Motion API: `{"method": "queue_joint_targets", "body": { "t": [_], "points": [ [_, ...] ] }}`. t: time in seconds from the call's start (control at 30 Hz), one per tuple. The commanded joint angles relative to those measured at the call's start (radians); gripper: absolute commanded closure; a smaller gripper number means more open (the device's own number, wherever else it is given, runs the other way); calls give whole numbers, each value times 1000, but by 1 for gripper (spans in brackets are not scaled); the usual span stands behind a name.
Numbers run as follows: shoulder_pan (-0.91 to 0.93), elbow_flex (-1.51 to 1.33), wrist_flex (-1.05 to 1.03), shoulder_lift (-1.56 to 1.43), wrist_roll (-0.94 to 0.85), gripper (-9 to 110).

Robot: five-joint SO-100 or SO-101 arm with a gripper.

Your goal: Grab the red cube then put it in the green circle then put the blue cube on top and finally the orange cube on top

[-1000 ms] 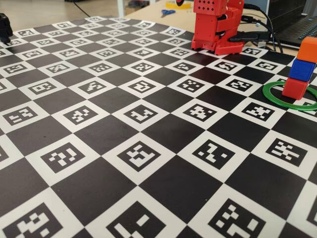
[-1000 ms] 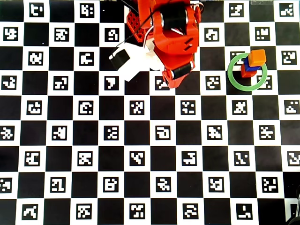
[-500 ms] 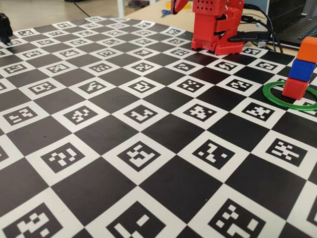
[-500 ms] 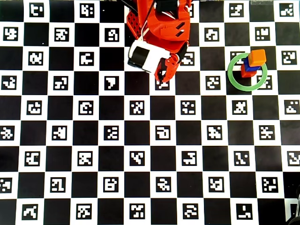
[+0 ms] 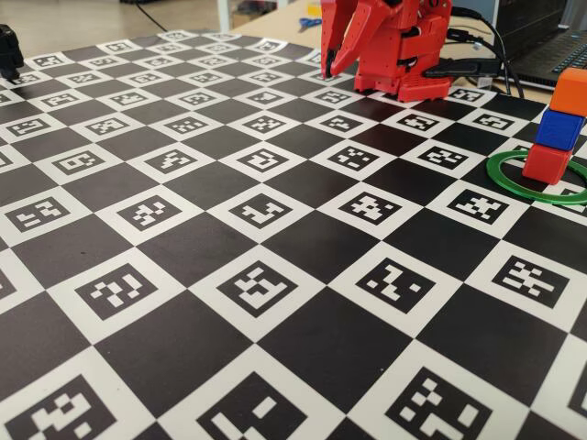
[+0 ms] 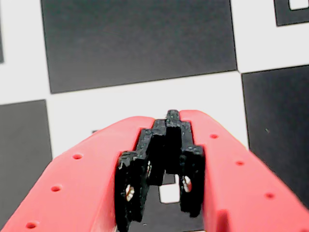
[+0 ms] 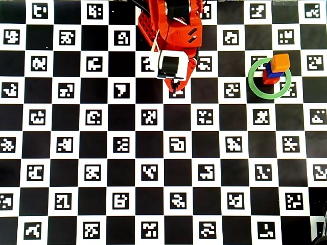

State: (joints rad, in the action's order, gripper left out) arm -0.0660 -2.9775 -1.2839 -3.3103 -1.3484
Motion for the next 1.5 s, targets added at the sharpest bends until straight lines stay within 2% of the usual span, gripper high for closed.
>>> {"method": "queue_joint_targets", "body": {
  "t": [0.0,0.43,0.7,1.47],
  "points": [
    [9,-29,61,-49,-48,107],
    [-3,-207,66,-49,-144,108],
    [-15,-207,-67,-49,-149,107],
    [6,-209,-71,-49,-167,107]
  ]
}}
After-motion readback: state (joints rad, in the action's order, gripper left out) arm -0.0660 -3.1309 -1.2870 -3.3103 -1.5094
